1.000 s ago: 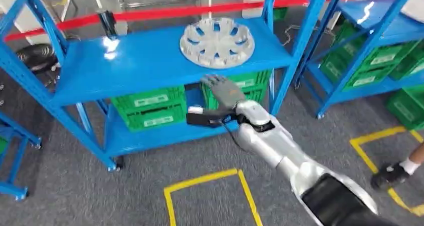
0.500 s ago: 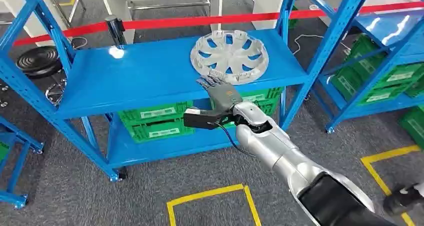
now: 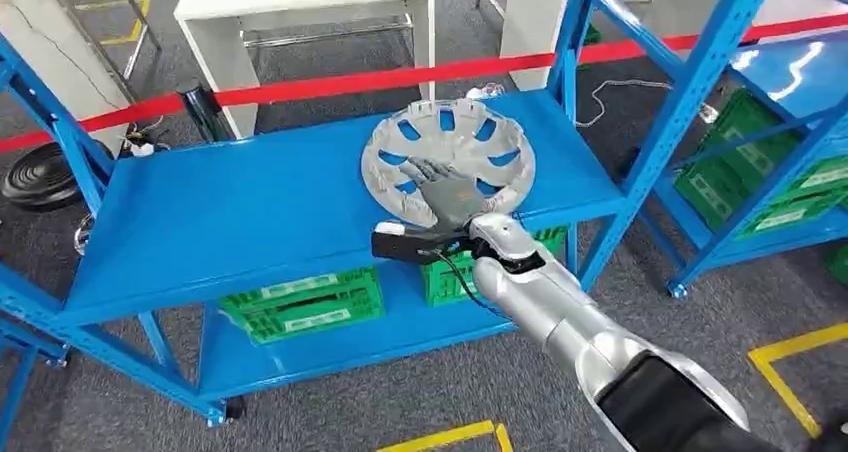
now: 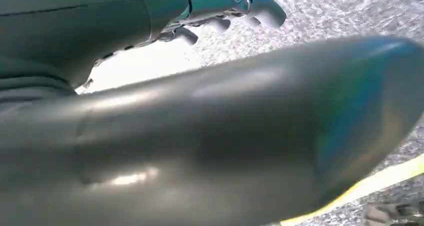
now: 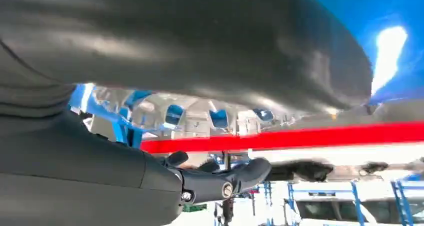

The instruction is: Take the parts from the cabinet and place them on the table.

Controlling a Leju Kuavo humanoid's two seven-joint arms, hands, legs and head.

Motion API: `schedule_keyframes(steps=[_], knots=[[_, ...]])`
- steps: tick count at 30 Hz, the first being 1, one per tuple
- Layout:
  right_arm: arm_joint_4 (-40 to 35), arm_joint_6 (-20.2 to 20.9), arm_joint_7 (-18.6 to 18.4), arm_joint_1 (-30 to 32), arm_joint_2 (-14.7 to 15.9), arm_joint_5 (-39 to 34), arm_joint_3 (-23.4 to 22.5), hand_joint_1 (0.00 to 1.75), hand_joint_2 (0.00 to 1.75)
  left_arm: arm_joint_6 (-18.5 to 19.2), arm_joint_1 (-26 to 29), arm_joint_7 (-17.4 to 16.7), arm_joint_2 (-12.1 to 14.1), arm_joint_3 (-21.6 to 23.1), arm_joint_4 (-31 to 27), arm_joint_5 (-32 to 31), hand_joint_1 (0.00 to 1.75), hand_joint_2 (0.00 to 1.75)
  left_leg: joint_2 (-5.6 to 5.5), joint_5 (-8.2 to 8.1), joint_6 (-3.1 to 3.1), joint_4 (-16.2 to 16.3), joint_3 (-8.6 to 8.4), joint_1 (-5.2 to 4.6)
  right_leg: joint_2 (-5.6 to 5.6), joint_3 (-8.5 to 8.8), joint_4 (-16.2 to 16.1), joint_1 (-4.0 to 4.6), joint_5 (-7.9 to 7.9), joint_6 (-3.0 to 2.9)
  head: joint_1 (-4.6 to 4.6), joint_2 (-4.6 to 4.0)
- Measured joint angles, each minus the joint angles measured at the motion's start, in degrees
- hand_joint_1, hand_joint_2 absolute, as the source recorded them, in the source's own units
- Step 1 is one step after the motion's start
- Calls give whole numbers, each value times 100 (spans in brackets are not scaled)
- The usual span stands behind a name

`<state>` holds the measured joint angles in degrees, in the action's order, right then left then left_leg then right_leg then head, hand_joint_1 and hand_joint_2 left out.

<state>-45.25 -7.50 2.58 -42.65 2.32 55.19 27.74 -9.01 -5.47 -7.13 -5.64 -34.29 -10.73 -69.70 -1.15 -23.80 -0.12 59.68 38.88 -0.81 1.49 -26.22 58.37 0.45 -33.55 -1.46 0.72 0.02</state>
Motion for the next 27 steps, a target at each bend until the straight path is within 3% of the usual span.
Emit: schedule_keyframes(steps=[2, 3, 4, 6, 7, 8, 9, 10, 12, 13, 14, 15, 16, 17, 19, 21, 24, 27], knots=[[-94, -33, -79, -54, 0, 24, -7, 0, 0, 2, -25, 29, -15, 0, -2, 15, 0, 0, 19, 165, 46, -89, -165, 40, 47, 208, -83, 36, -100, 62, 0, 0], [-142, -52, -116, -34, 6, 41, -26, 0, 0, 7, -47, 31, -37, 0, -2, 15, 0, 0, 50, 155, 47, -146, -249, 75, 21, 269, -27, 16, -143, 83, -4, 0], [-153, -66, -149, -28, 15, 46, -48, 0, 0, 7, -69, 35, -37, 0, -4, 15, 0, 0, 61, 117, 96, -167, -285, 90, -43, 144, 184, 25, -238, 115, 13, 0], [-177, -122, -264, 94, 46, 52, -98, 0, 0, 15, -103, 48, -33, 0, -7, 9, 0, 0, 72, 49, 117, -168, -314, 104, -68, -483, 1095, -37, -585, 199, 15, 0], [-203, -160, -304, 199, 66, 55, -109, 0, 0, 22, -107, 46, -35, 0, -7, -2, 0, 0, 70, 9, 112, -163, -329, 110, -69, -789, 1482, -67, -655, 230, 13, 0], [-238, -195, -339, 314, 88, 61, -129, 0, 0, 35, -107, 44, -35, 0, -7, -4, 0, 0, 66, -34, 104, -152, -348, 120, -70, -1034, 1681, -95, -595, 253, 18, 0], [-267, -223, -369, 411, 109, 70, -151, 0, 0, 46, -100, 42, -35, 0, -4, -2, 0, 0, 54, -75, 84, -140, -375, 133, -73, -1129, 1597, -119, -389, 276, 18, 0], [-305, -258, -413, 489, 135, 81, -192, 0, 0, 63, -84, 37, -42, 0, -4, -4, 0, 0, 48, -124, 59, -115, -412, 150, -80, -1106, 1272, -140, -54, 296, 18, 0], [-385, -315, -439, 582, 168, 105, -238, 0, 0, 70, -89, 28, -55, 0, -7, -4, 0, 0, 44, -236, -15, -52, -475, 184, -125, -855, 286, -174, 661, 327, 20, 0], [-391, -334, -448, 615, 181, 107, -247, 0, 0, 70, -97, 28, -48, 0, -7, -2, 0, 0, 43, -269, -66, -32, -480, 168, -135, -837, 224, -143, 561, 328, 17, 0], [-417, -341, -461, 658, 184, 114, -249, 0, 0, 70, -116, 28, -46, 0, -9, -2, 0, 0, 29, -291, -115, -16, -455, 157, -122, -807, 165, -133, 580, 244, 22, 0], [-452, -343, -461, 706, 186, 118, -249, 0, 0, 70, -120, 26, -48, 0, -9, -2, 0, 0, 32, -278, -135, -36, -458, 150, -122, -816, 153, -125, 589, 215, 18, 0], [-470, -350, -470, 740, 197, 118, -258, 0, 0, 70, -114, 26, -42, 0, -9, -2, 0, 0, 33, -300, -60, -31, -465, 151, -116, -813, 139, -129, 601, 211, 20, 0], [-472, -348, -476, 749, 201, 118, -262, 0, 0, 70, -105, 26, -39, 0, -9, -2, 0, 0, 33, -284, -34, -39, -473, 150, -101, -812, 139, -128, 599, 209, 15, 0], [-500, -348, -474, 763, 201, 118, -267, 0, 0, 70, -109, 26, -37, 0, -9, -4, 0, 0, 50, -283, -39, -91, -510, 150, -86, -808, 139, -126, 584, 185, 13, 0], [-502, -348, -472, 773, 201, 118, -271, 0, 0, 70, -120, 26, -39, 0, -9, -2, 0, 0, 51, -285, -51, -121, -537, 150, -86, -793, 139, -120, 564, 152, 15, 0], [-505, -348, -472, 775, 205, 118, -282, 0, 0, 70, -118, 26, -39, 0, -9, -2, 0, 0, 53, -285, -136, -159, -568, 152, -86, -782, 139, -117, 546, 124, 15, 0], [-529, -348, -472, 776, 208, 118, -284, 0, 0, 70, -119, 26, -39, 0, -9, -2, 0, 0, 54, -285, -175, -172, -574, 153, -86, -780, 139, -113, 540, 115, 18, 0]])
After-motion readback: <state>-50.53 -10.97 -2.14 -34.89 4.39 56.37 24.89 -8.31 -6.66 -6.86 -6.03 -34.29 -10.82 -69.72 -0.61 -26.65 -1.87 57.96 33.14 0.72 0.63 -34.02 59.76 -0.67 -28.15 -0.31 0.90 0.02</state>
